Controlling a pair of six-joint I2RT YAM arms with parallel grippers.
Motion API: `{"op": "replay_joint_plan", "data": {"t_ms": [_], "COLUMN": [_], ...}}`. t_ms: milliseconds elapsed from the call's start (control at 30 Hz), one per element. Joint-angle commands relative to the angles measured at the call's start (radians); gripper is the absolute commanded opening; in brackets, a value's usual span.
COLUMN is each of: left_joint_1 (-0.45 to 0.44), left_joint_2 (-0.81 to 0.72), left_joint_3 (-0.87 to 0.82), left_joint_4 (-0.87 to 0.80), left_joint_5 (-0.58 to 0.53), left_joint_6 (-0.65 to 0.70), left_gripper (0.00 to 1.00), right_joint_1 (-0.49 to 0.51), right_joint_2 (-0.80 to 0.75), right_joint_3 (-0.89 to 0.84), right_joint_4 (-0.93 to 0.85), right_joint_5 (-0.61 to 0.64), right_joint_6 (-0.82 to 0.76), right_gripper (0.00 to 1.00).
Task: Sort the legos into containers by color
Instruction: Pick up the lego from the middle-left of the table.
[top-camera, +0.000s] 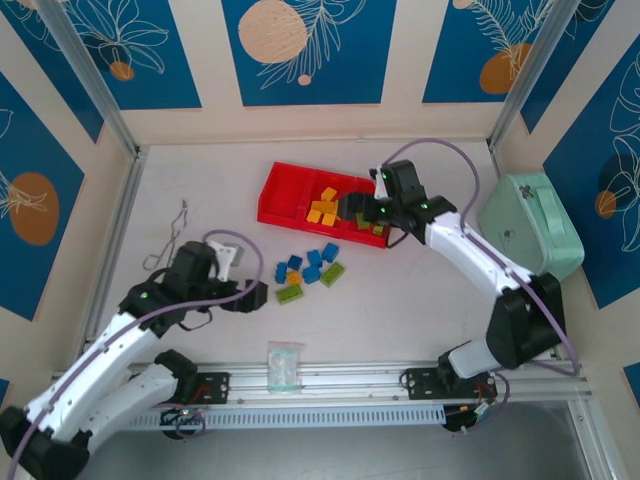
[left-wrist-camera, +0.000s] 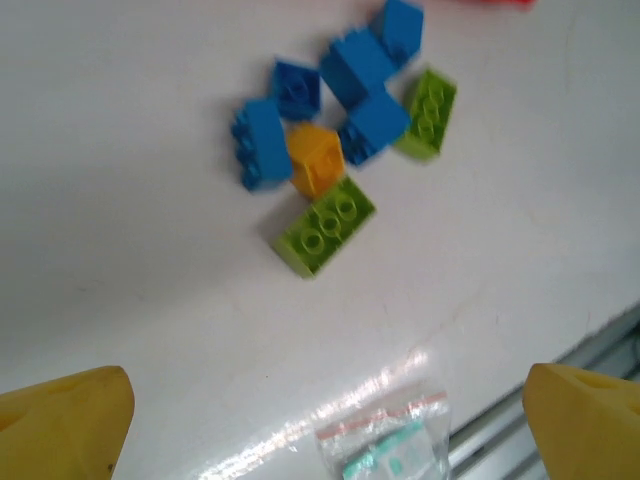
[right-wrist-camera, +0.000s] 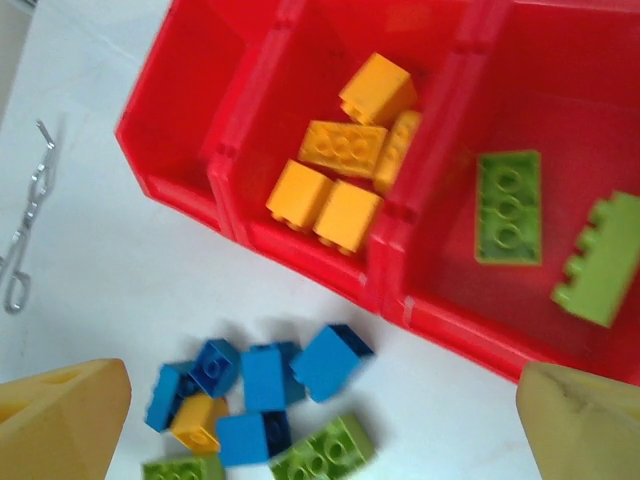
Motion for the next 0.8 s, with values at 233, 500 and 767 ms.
{"op": "replay_joint_plan", "data": {"t_ms": [233,500,767], "left_joint_1": [-0.123,-0.124,-0.125], "left_joint_2": [0.378,0.548,0.648], "left_joint_3": [0.126,0.172,0.179], "left_joint_4": [0.087,0.142,0.199], "left_joint_5": [0.022,0.008,0.032], "left_joint_6": [0.14,0.224,0.282], "left_gripper": [1.0,0.88,0.83], "right_joint_1": [-0.066,-0.111,-0.124], "right_joint_2": [-0.312,-0.403,-0.405], "right_joint_3": [-0.303,-0.341,-0.37], "right_joint_4": [-0.014,-0.055,-0.081], "right_joint_5": [0.055,0.047,0.035], "right_joint_6": [-0.048,-0.065,-0.061], "right_gripper": [0.99,0.99,0.99]}}
